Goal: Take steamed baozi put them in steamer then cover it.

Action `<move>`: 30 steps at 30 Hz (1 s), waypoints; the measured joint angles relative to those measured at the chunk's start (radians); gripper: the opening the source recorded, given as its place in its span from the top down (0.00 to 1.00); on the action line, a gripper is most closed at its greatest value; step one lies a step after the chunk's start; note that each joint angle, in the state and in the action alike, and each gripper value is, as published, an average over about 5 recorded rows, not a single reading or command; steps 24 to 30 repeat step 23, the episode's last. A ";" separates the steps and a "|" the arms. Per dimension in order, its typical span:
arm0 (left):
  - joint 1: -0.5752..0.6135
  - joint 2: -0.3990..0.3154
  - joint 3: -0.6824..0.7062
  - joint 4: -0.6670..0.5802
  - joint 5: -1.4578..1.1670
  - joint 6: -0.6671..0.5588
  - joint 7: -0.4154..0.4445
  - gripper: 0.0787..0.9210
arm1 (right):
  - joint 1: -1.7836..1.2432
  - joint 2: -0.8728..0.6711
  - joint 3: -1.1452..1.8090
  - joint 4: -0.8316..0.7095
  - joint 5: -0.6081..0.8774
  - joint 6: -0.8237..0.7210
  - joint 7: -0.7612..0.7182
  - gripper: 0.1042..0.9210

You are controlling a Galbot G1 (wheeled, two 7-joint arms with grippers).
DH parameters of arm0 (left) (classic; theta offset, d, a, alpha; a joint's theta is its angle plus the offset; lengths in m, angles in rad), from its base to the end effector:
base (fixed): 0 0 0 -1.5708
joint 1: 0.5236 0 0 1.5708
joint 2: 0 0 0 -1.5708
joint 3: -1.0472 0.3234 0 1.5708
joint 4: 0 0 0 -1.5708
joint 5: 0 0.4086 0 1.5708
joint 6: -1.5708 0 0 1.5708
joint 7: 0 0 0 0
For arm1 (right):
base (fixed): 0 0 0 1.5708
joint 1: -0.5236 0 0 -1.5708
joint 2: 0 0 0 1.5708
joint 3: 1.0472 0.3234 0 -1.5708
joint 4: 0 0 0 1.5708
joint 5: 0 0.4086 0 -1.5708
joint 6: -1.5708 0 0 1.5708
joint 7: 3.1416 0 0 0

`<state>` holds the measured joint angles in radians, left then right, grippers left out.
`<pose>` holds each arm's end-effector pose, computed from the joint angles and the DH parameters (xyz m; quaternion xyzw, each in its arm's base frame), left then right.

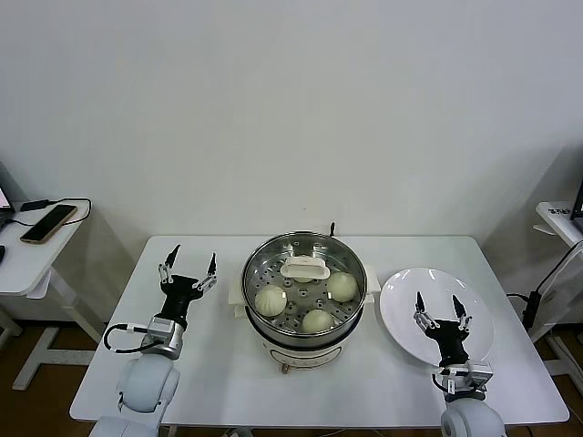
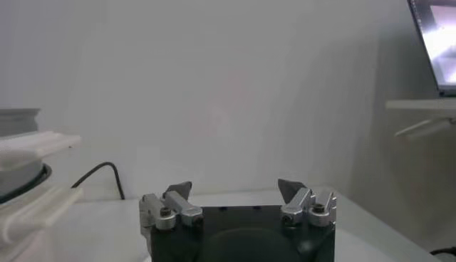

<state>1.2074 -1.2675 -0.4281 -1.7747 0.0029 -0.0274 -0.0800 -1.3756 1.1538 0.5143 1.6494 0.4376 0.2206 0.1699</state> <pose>0.3548 0.0355 -0.3015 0.0361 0.9891 0.1390 0.0336 0.2991 -0.1145 -0.3849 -0.0680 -0.9974 -0.0139 0.0213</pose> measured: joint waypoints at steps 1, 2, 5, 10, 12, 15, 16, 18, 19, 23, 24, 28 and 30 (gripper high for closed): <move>0.007 0.000 -0.005 0.004 -0.006 -0.006 0.001 0.12 | -0.004 0.002 0.002 0.002 0.002 -0.001 -0.001 0.12; 0.014 0.000 -0.009 0.008 -0.011 -0.011 0.003 0.12 | -0.007 0.003 0.004 0.004 0.003 -0.003 -0.001 0.12; 0.034 0.000 -0.019 0.016 -0.023 -0.023 0.006 0.12 | -0.018 0.007 0.010 0.008 0.008 -0.008 -0.004 0.12; 0.061 -0.003 -0.027 0.024 -0.038 -0.039 0.009 0.12 | -0.028 0.012 0.018 0.014 0.012 -0.012 -0.007 0.12; 0.070 -0.006 -0.028 0.025 -0.041 -0.044 0.010 0.12 | -0.031 0.014 0.019 0.016 0.012 -0.012 -0.007 0.12; 0.081 -0.009 -0.030 0.025 -0.044 -0.049 0.010 0.12 | -0.032 0.014 0.019 0.016 0.012 -0.012 -0.007 0.12; 0.084 -0.010 -0.031 0.025 -0.044 -0.050 0.011 0.12 | -0.032 0.014 0.019 0.017 0.012 -0.013 -0.007 0.12; 0.089 -0.010 -0.031 0.025 -0.044 -0.052 0.011 0.12 | -0.033 0.014 0.020 0.018 0.012 -0.013 -0.006 0.12; 0.091 -0.010 -0.031 0.025 -0.043 -0.053 0.011 0.12 | -0.033 0.014 0.020 0.019 0.012 -0.014 -0.006 0.12; 0.091 -0.012 -0.030 0.026 -0.040 -0.052 0.008 0.12 | -0.033 0.015 0.020 0.020 0.010 -0.015 -0.004 0.12; 0.091 -0.012 -0.030 0.026 -0.040 -0.052 0.008 0.12 | -0.033 0.015 0.020 0.020 0.010 -0.015 -0.004 0.12; 0.091 -0.012 -0.030 0.026 -0.040 -0.052 0.008 0.12 | -0.033 0.015 0.020 0.020 0.010 -0.015 -0.004 0.12; 0.091 -0.012 -0.030 0.026 -0.040 -0.052 0.008 0.12 | -0.033 0.015 0.020 0.020 0.010 -0.015 -0.004 0.12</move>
